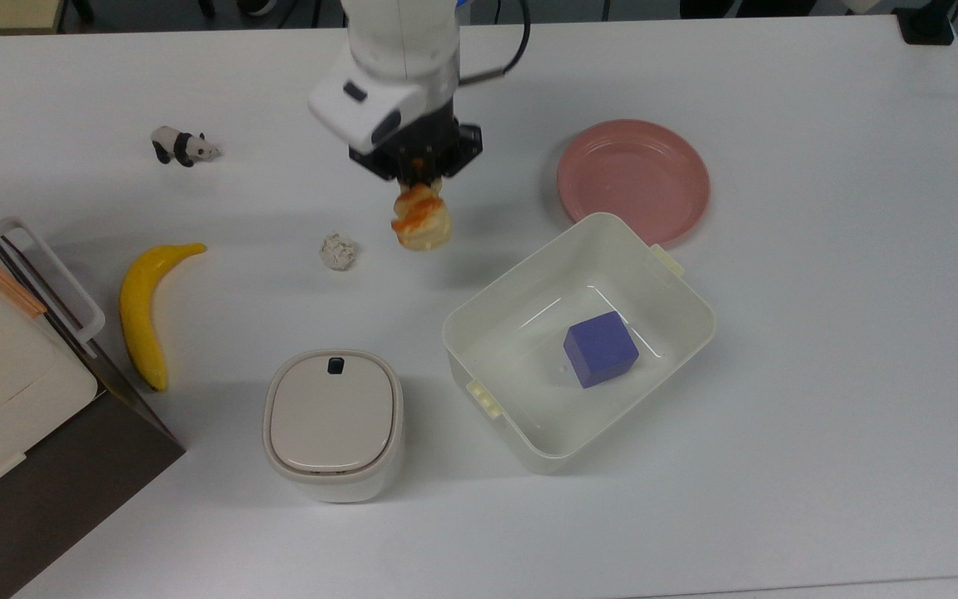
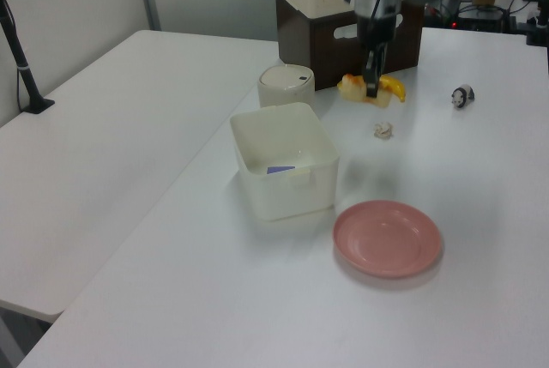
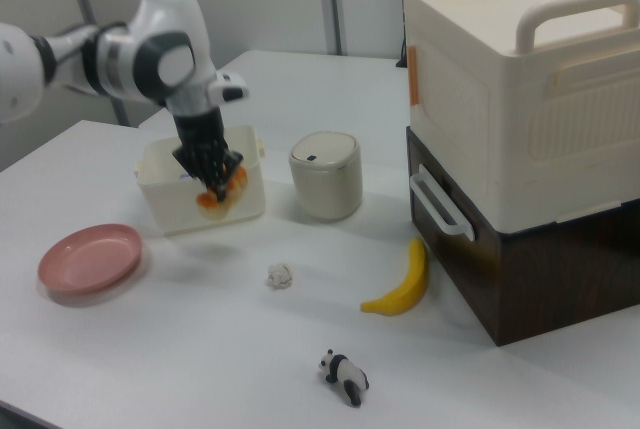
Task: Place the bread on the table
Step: 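Lift the bread roll off the plate and carry it beside the basket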
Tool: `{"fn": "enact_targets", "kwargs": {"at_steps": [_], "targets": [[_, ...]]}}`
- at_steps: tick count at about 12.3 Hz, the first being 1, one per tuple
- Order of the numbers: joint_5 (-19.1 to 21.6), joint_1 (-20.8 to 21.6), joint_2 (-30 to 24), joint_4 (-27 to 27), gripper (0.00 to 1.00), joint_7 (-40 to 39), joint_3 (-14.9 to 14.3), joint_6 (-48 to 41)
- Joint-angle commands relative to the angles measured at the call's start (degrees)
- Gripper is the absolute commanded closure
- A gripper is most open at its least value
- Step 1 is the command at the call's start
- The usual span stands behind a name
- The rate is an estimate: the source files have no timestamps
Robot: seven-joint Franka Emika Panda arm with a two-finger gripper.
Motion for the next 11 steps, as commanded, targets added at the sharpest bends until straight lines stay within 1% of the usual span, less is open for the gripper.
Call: {"fn": "enact_targets", "kwargs": {"at_steps": [1,4,5,6,7,8,10,11], "targets": [[-1.46,0.35,4.43,-2.02,0.99,-0.86,-0.27,4.93],[-1.73,0.17,6.55,-1.93,0.97,-0.86,-0.27,6.86],[-1.82,0.17,6.55,-1.93,0.93,-0.95,-0.27,6.78],[-1.82,0.09,6.55,-1.84,0.82,-0.95,-0.27,6.6],[-1.82,0.09,6.46,-1.58,0.65,-0.95,-0.27,6.34],[-1.91,0.0,6.38,-1.49,0.44,-0.95,-0.27,6.16],[-2.0,-0.09,5.76,-1.4,0.22,-1.82,-0.19,5.64],[-2.0,0.0,5.59,-1.4,0.12,-2.26,-0.19,4.59]]}}
